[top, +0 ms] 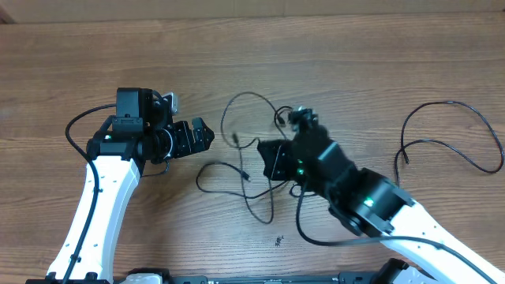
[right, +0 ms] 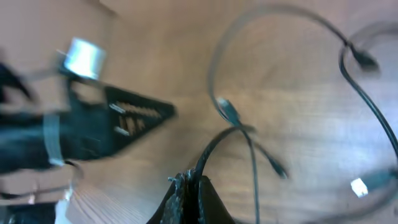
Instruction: Untangle cables
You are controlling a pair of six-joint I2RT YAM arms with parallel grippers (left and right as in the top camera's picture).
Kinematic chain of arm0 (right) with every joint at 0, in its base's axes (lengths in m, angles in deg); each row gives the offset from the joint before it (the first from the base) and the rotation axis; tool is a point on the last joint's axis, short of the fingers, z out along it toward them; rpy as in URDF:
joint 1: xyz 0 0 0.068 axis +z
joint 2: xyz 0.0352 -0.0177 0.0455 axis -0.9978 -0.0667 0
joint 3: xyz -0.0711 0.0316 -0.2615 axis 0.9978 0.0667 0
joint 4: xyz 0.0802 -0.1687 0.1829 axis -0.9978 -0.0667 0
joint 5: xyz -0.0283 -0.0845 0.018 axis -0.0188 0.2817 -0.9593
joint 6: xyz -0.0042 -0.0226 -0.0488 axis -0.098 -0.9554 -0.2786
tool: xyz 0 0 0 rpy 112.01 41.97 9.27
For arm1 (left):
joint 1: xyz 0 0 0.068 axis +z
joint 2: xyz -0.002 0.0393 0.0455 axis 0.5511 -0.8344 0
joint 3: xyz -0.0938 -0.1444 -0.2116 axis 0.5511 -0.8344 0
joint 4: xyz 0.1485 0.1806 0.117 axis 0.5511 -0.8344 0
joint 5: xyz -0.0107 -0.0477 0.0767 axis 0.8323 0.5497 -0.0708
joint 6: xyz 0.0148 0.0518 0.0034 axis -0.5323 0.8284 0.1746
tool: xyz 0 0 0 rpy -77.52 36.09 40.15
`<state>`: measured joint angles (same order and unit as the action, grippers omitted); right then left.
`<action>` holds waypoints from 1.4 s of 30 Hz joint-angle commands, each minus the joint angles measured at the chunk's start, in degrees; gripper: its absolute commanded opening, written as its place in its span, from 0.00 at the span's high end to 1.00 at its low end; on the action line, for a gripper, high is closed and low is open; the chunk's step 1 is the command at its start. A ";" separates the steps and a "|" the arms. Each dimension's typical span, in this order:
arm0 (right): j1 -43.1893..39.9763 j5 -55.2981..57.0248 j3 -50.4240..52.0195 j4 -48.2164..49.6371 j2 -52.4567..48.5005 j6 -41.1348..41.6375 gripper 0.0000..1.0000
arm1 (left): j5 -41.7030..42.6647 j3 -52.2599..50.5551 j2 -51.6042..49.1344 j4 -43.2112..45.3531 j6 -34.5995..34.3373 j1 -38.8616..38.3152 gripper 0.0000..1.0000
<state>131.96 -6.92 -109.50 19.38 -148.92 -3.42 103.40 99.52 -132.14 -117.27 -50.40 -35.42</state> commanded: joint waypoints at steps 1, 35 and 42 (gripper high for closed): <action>-0.22 8.72 -6.58 0.11 1.55 -6.56 0.96 | -0.13 0.33 -0.22 0.04 1.09 0.09 0.00; -0.24 19.10 -16.90 13.00 1.22 -12.48 0.96 | -0.13 0.33 -0.22 0.04 1.09 0.09 0.00; -1.31 28.57 -16.87 13.94 -0.68 -12.68 0.96 | -0.13 0.33 -0.22 0.04 1.09 0.09 0.00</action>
<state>131.85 16.12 -124.41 32.27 -148.51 -15.61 103.43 99.52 -132.14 -117.29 -50.40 -35.42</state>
